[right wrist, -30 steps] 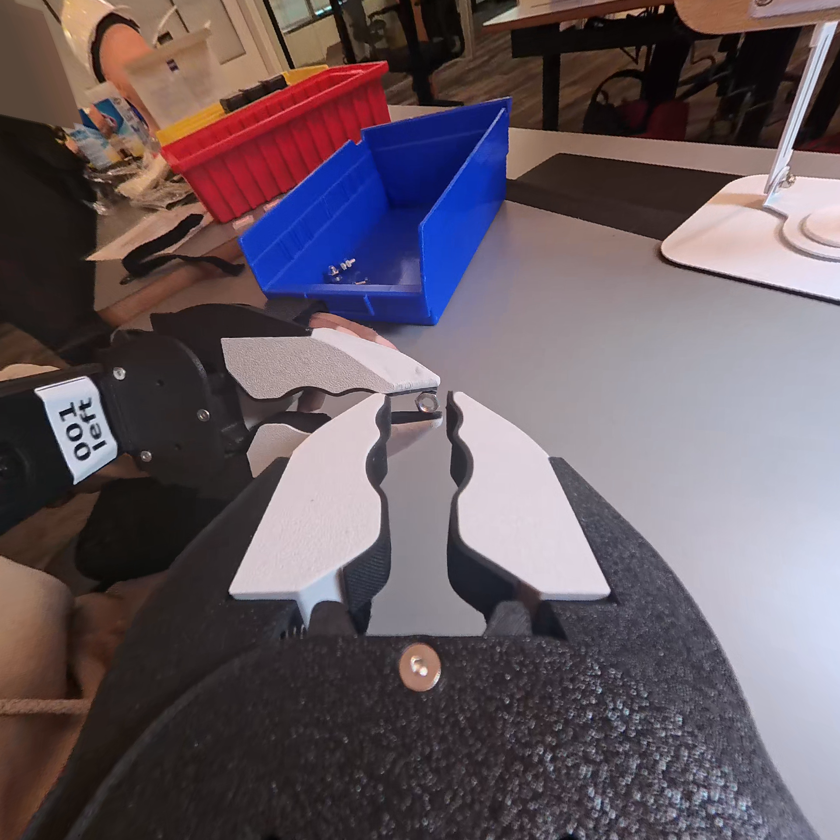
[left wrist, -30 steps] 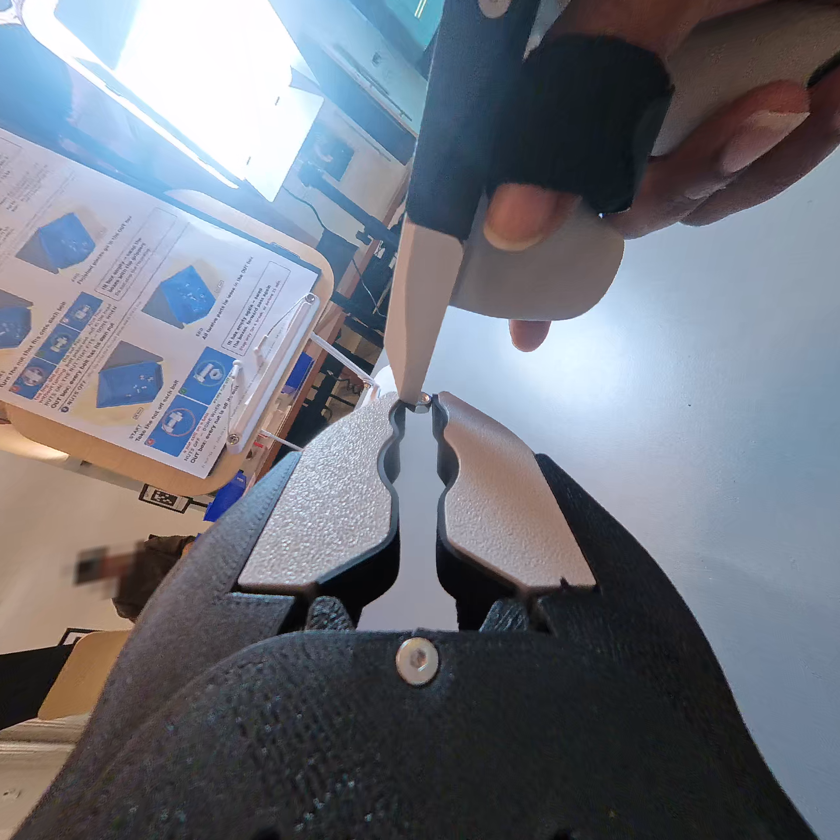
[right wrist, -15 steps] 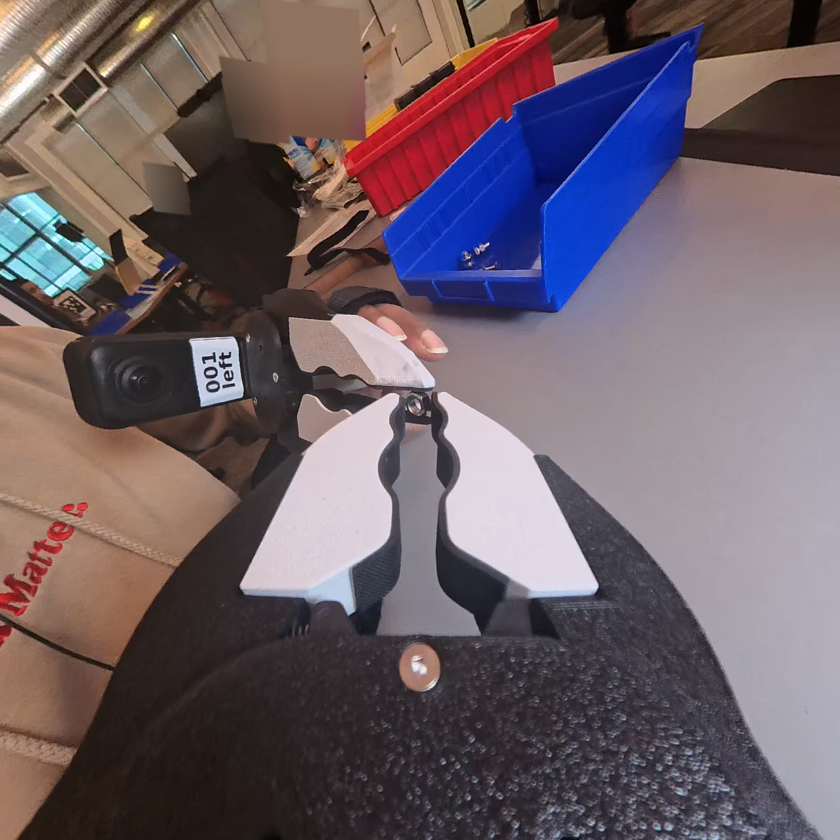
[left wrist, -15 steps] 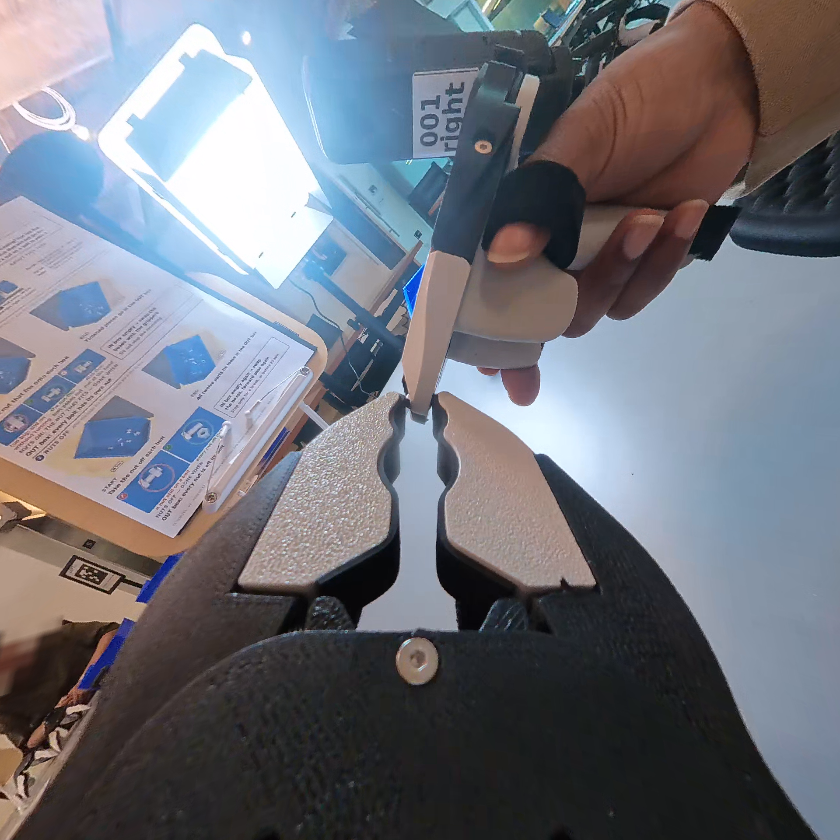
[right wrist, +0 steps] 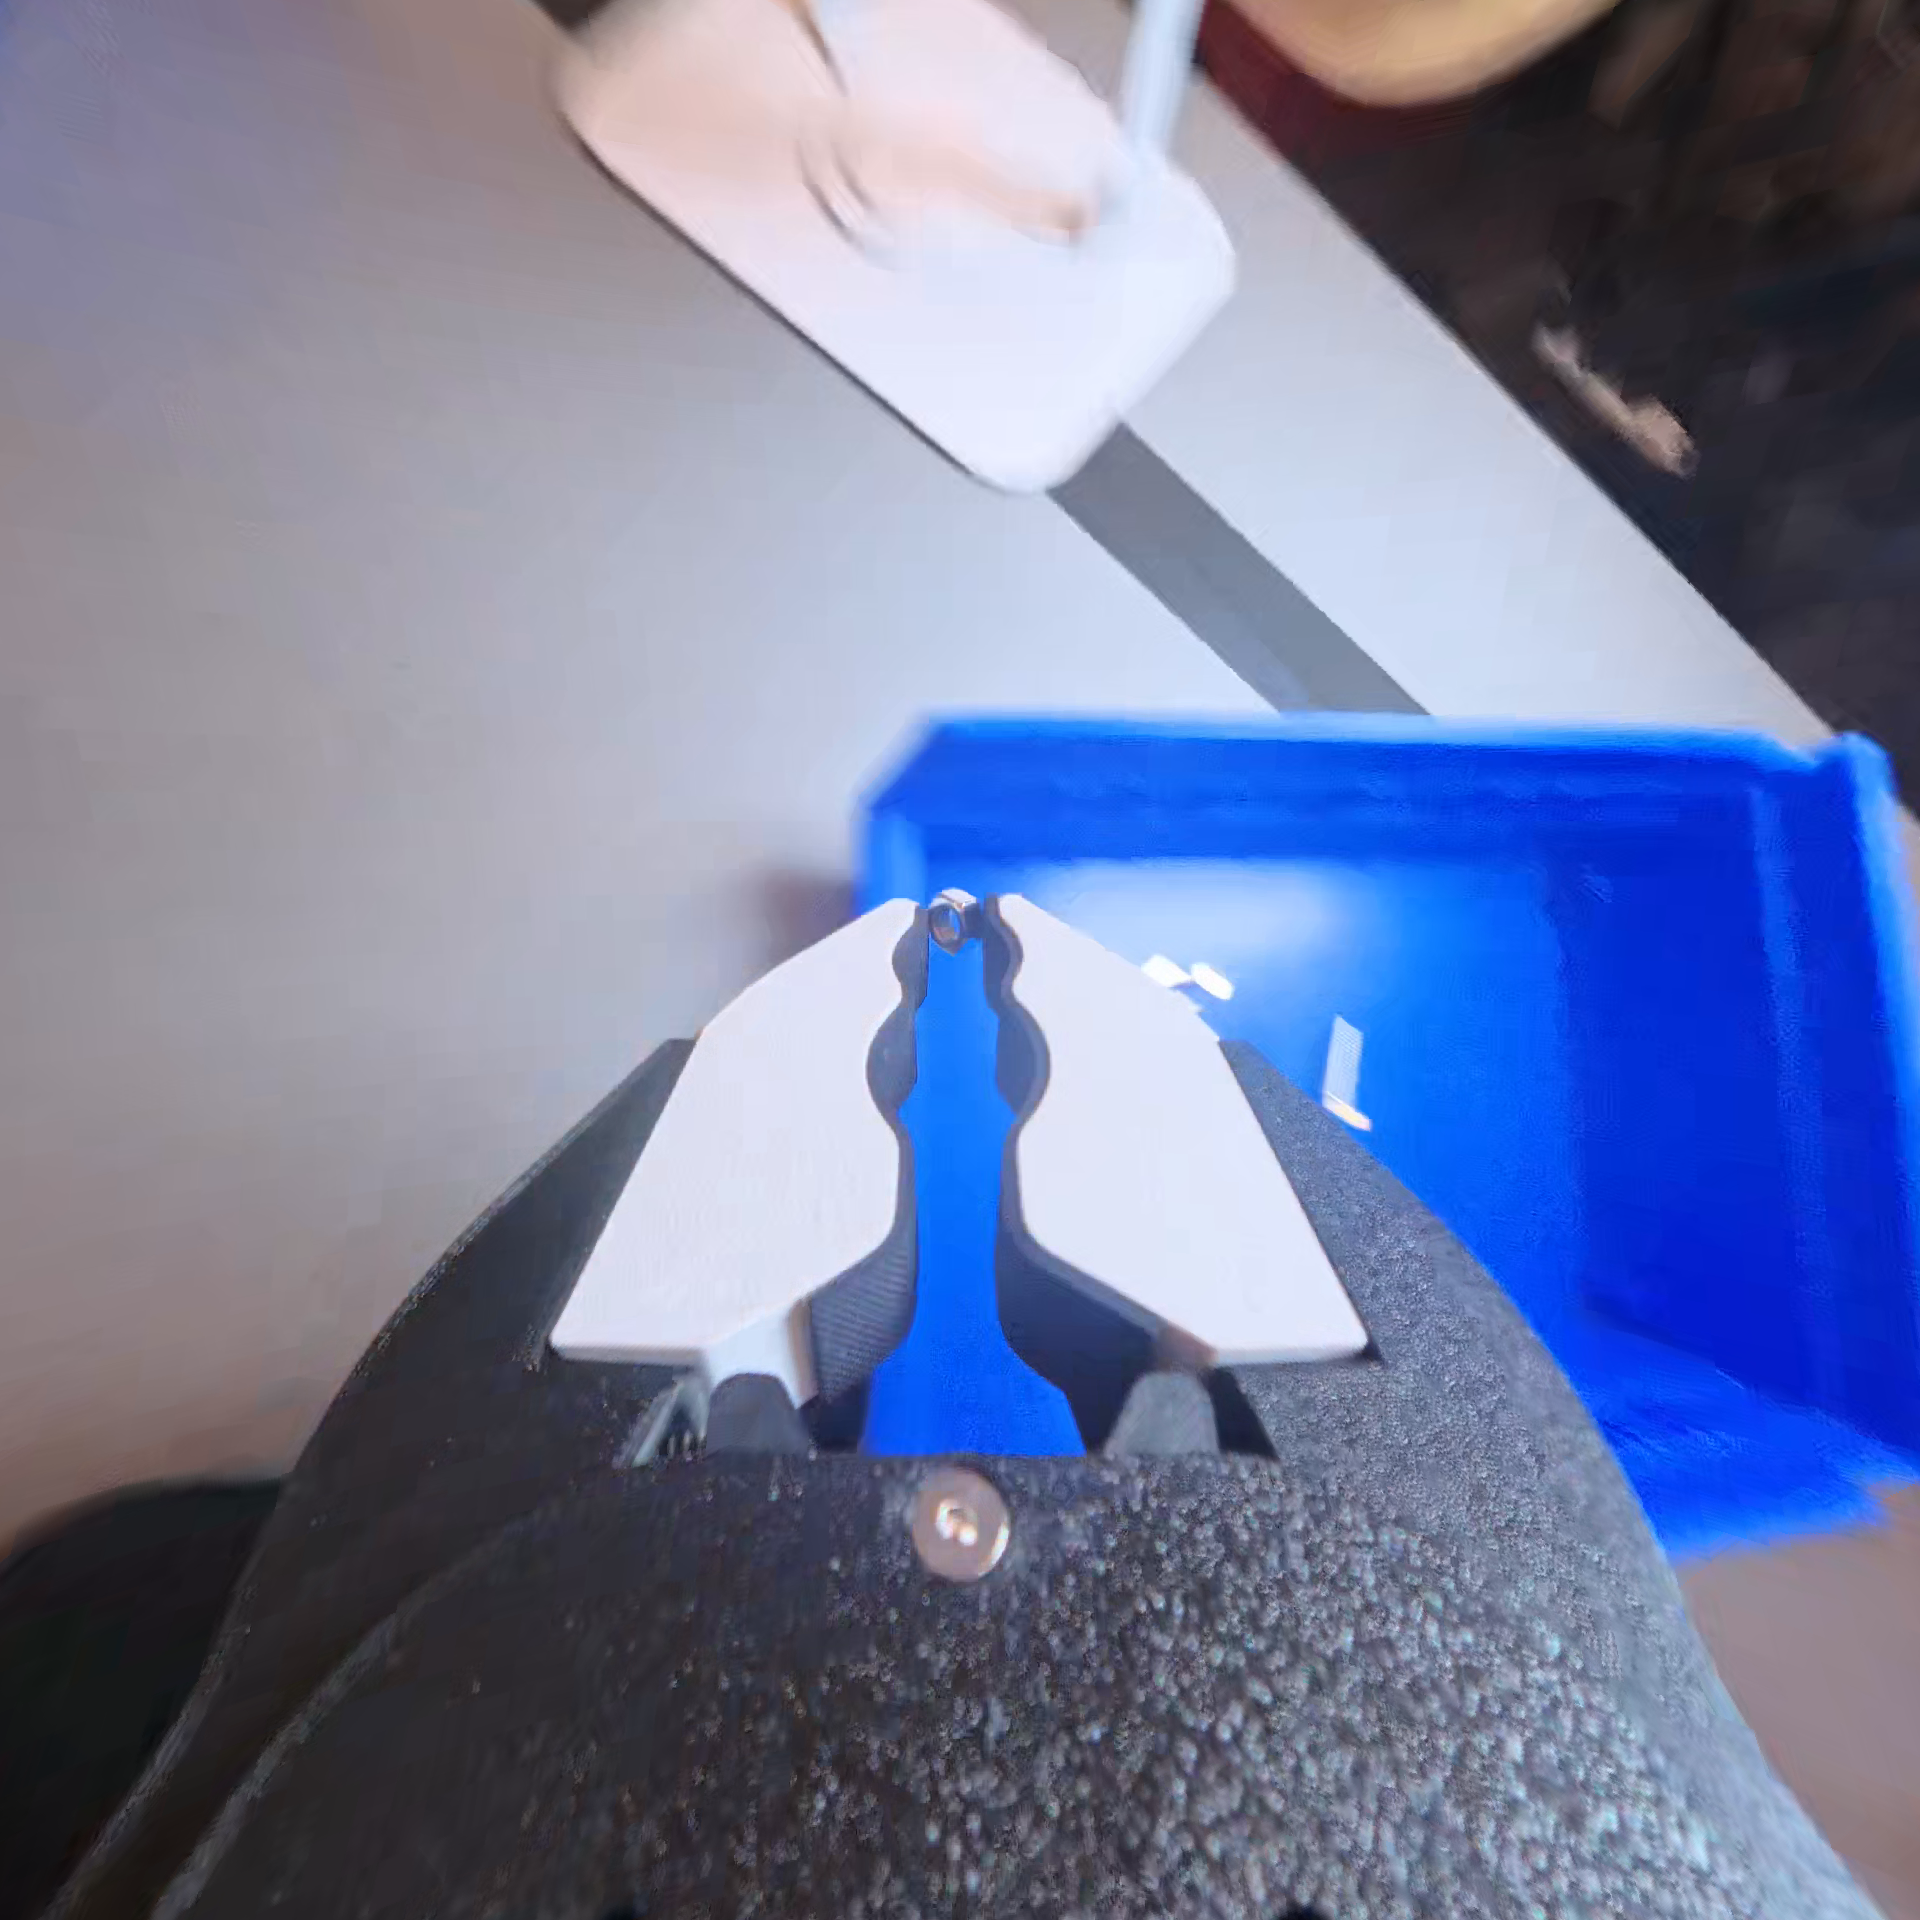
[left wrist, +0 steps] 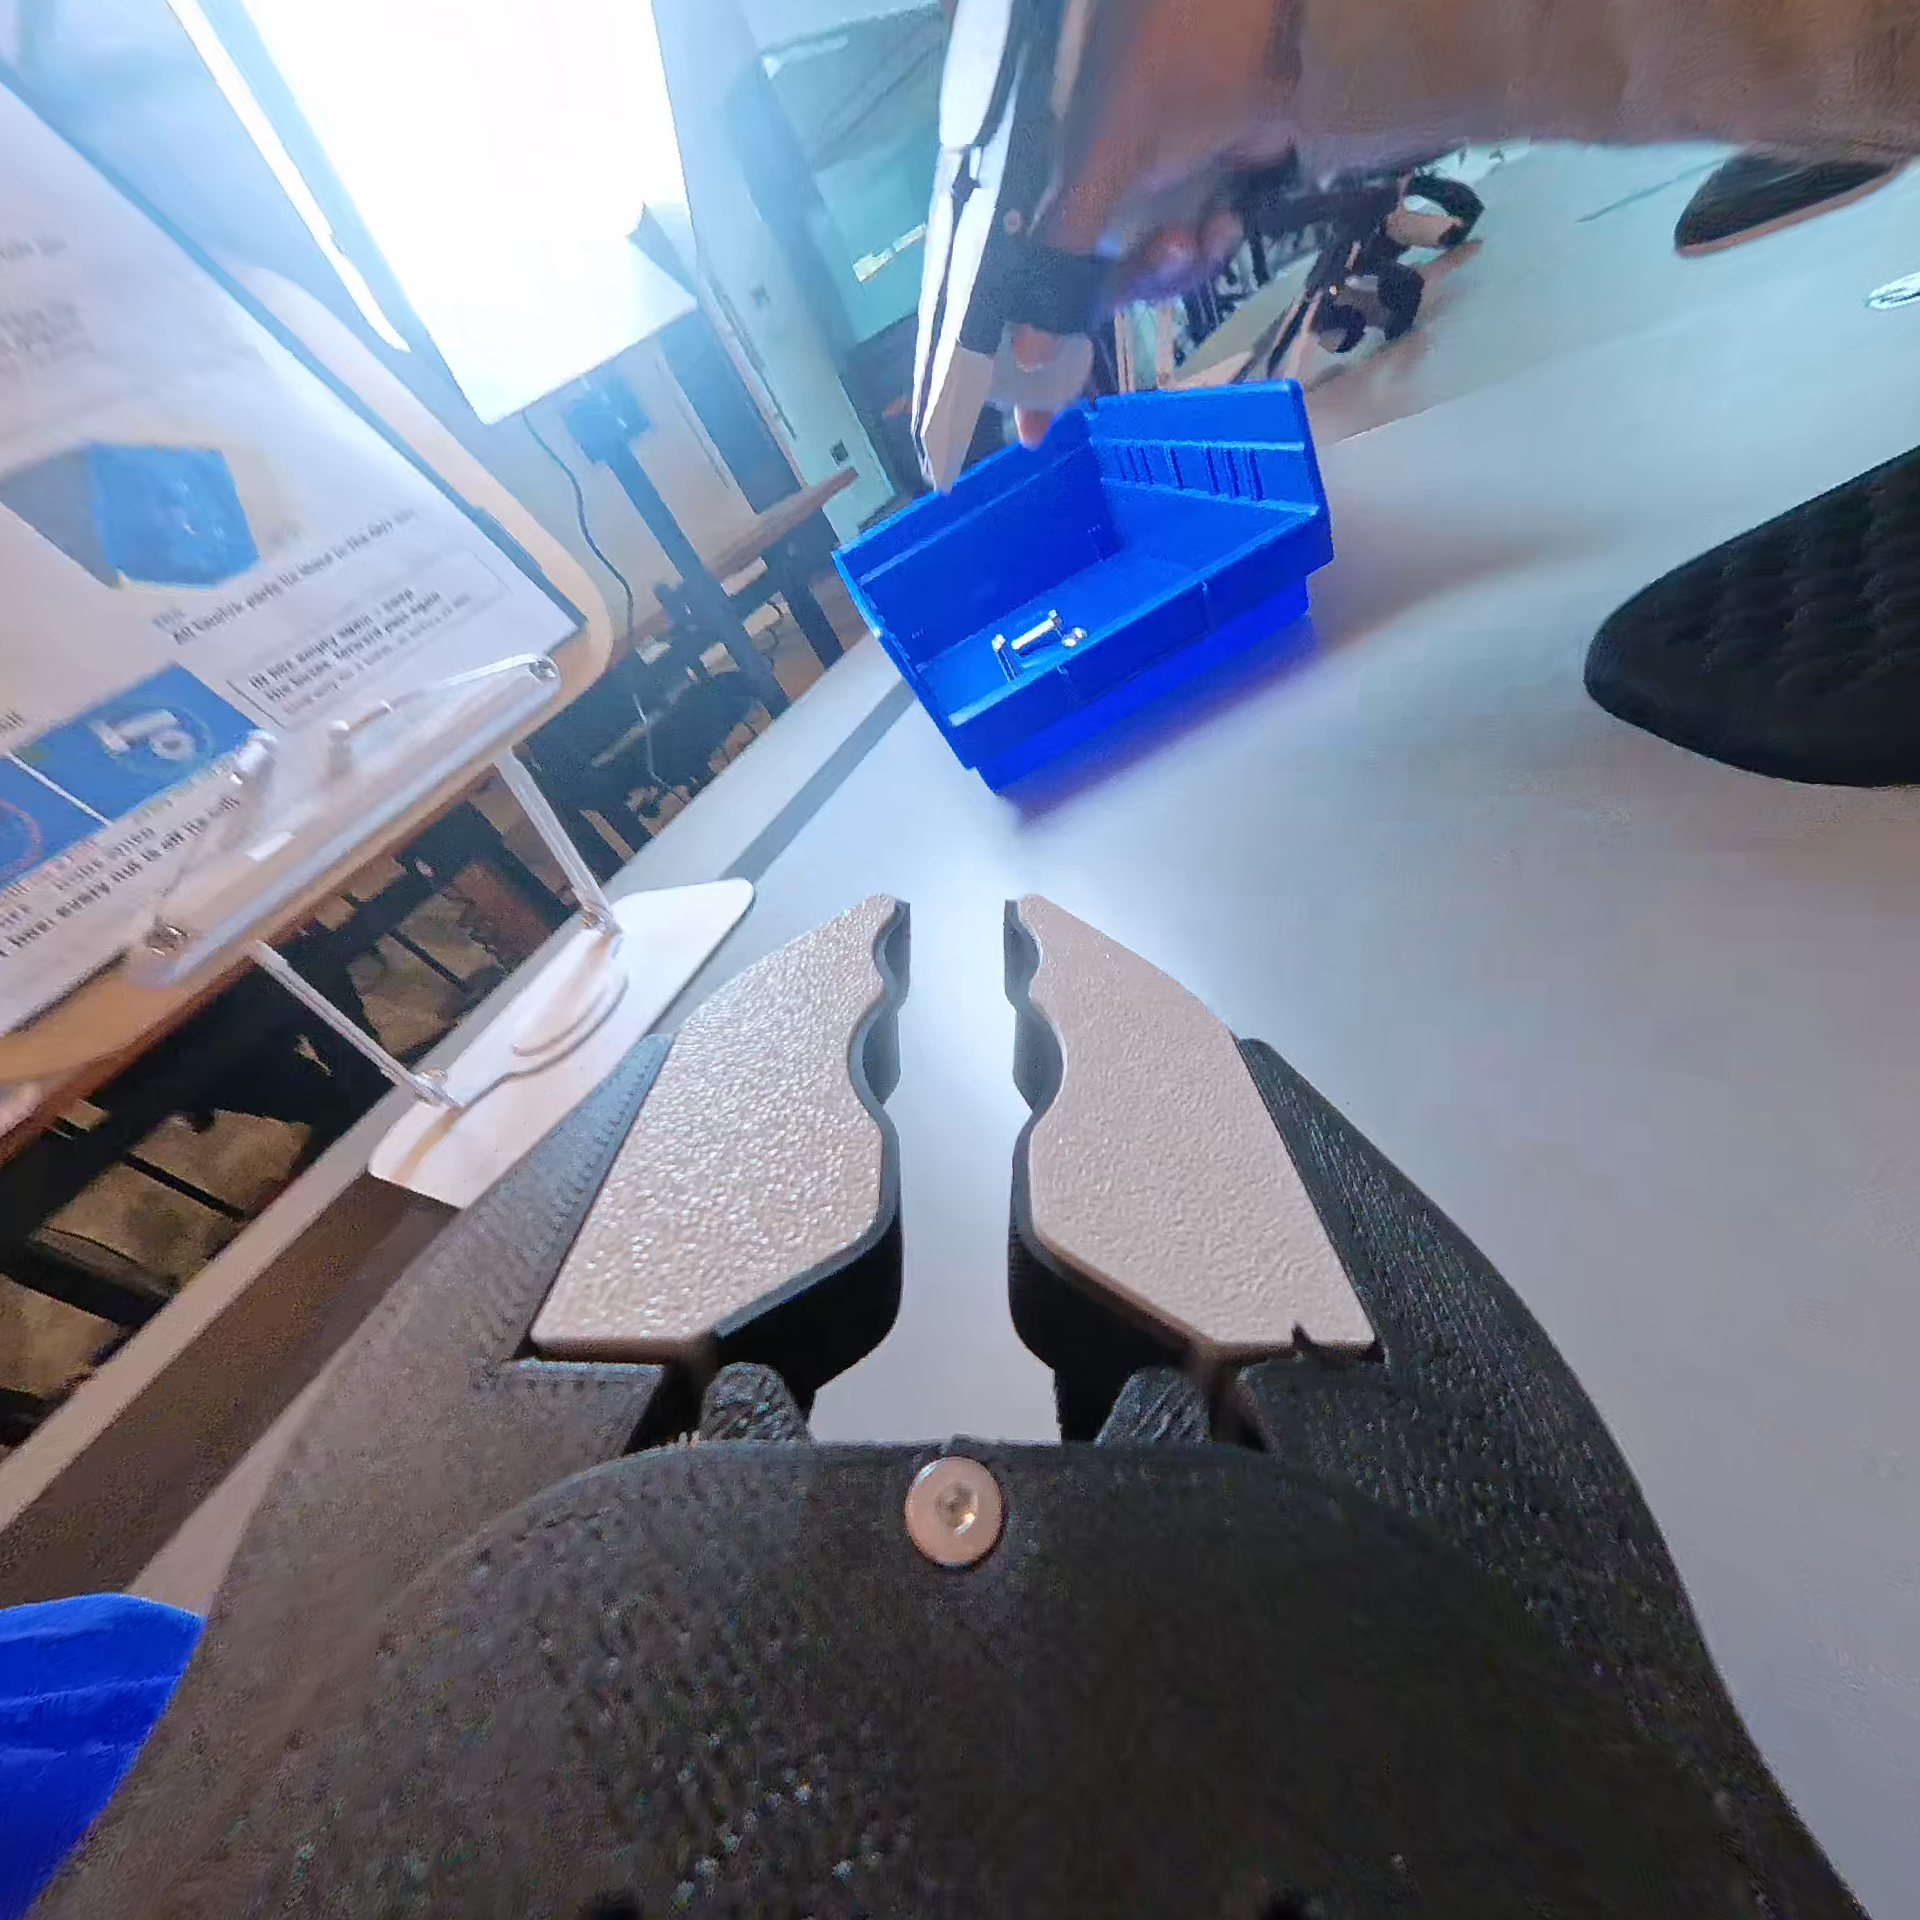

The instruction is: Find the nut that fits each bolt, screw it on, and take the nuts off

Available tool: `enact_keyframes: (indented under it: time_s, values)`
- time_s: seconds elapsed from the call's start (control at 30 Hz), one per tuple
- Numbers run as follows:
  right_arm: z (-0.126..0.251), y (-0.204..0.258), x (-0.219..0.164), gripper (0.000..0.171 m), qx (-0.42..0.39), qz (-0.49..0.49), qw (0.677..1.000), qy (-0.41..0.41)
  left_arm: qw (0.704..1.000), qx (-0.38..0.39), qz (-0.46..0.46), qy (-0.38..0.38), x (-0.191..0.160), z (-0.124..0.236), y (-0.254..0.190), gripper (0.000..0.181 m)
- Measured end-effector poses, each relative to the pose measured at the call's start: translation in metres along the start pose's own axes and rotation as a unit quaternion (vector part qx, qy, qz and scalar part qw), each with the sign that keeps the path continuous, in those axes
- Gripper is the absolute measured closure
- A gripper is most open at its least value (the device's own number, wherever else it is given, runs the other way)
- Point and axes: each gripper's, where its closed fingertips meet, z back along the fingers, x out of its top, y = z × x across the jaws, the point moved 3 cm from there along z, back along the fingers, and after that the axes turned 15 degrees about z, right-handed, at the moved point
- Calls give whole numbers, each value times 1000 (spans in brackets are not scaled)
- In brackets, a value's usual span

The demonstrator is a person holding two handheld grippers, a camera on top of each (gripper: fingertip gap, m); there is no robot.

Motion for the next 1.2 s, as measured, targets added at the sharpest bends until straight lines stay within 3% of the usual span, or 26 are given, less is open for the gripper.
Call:
enact_keyframes:
  time_s: [0.1,0.27,0.37,0.6,0.7,0.83,0.97,1.1,1.2]
  values:
    - [-20,-31,-52,160,70,48,986,147,999,-10,22,24,-10,-4,2,164]
    - [-56,-35,-120,161,161,67,938,299,999,-10,42,33,-14,-4,7,164]
    - [-70,-33,-139,161,184,86,925,321,998,-12,46,40,-18,-5,9,165]
    - [-81,-30,-143,159,203,90,931,290,997,-17,45,54,-25,-8,10,165]
    - [-76,-34,-139,149,185,93,937,283,997,-13,51,54,-25,-8,13,165]
    - [-50,-43,-91,147,105,108,973,174,997,0,56,43,-21,-5,21,165]
    - [-10,-18,-10,147,4,112,993,-37,996,14,84,22,-8,2,36,164]
    - [24,51,58,148,-15,35,959,-282,994,55,93,4,11,20,67,166]
    - [23,97,75,150,-20,-26,926,-377,989,115,91,-16,36,56,113,167]
